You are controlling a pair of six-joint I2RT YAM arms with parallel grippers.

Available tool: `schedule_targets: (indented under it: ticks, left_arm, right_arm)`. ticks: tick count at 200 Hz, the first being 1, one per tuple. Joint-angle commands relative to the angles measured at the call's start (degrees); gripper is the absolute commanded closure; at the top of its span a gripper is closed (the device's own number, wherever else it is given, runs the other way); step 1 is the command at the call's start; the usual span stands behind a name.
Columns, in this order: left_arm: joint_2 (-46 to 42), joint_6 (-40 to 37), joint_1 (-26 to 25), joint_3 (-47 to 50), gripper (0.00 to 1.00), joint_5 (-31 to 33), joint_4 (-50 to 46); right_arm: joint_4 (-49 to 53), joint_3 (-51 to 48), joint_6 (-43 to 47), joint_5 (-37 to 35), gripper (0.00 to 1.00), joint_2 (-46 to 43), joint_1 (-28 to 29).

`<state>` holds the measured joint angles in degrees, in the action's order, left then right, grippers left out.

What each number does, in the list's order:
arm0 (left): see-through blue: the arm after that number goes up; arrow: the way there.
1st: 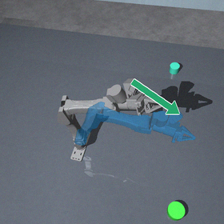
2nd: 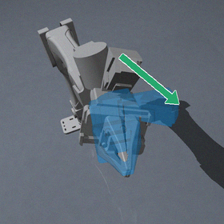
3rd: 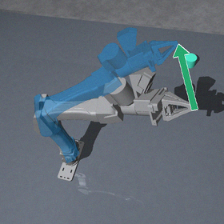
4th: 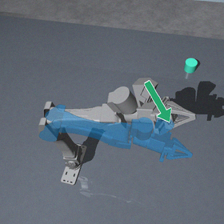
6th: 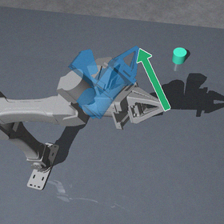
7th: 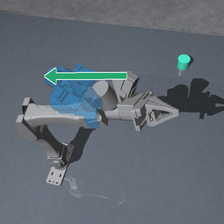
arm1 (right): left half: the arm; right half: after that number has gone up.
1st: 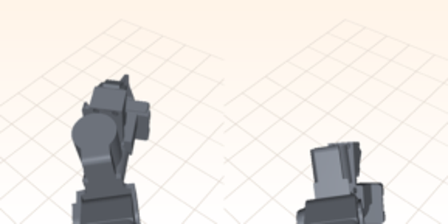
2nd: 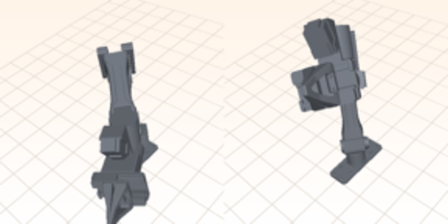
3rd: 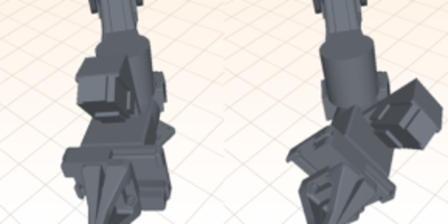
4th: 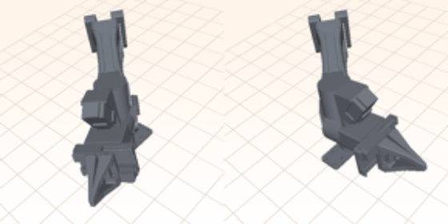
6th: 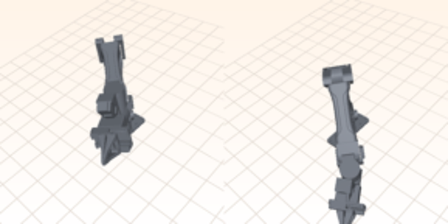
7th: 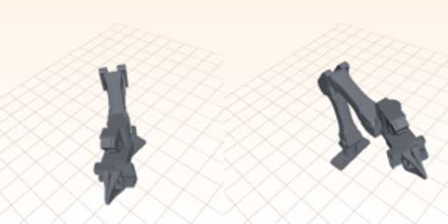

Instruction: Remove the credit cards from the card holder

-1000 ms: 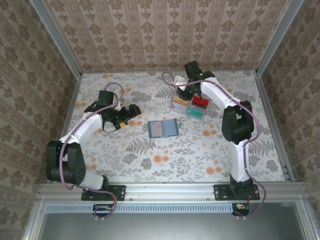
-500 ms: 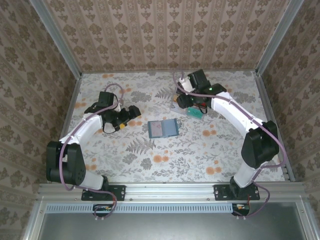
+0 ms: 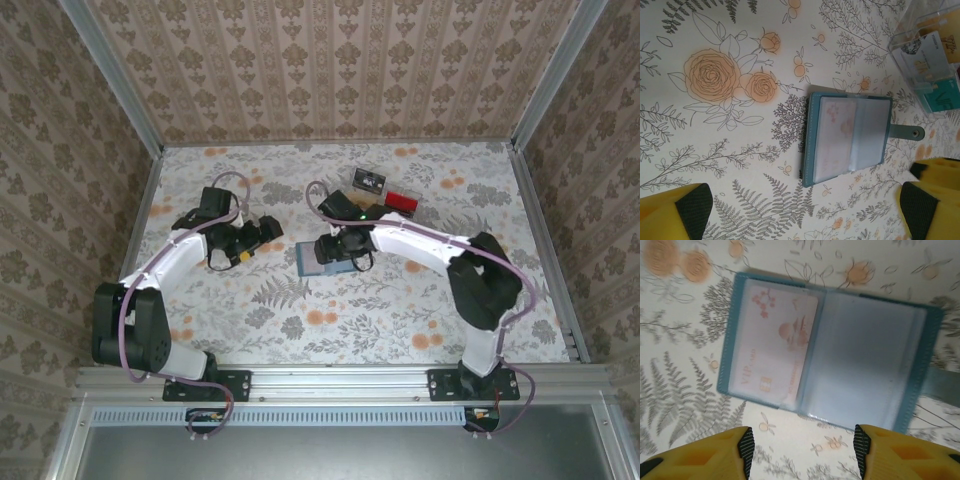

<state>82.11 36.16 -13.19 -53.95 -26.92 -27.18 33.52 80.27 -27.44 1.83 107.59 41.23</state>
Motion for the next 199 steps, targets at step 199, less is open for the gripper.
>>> schedule_targets:
  ticks: [199]
  left_arm:
    - [5.9,3.8,-4.4,-0.6,0.03,-2.4,5.8]
  right_arm:
    - [12.2,12.0,0.6,-12.8,0.52,19.4,2.5]
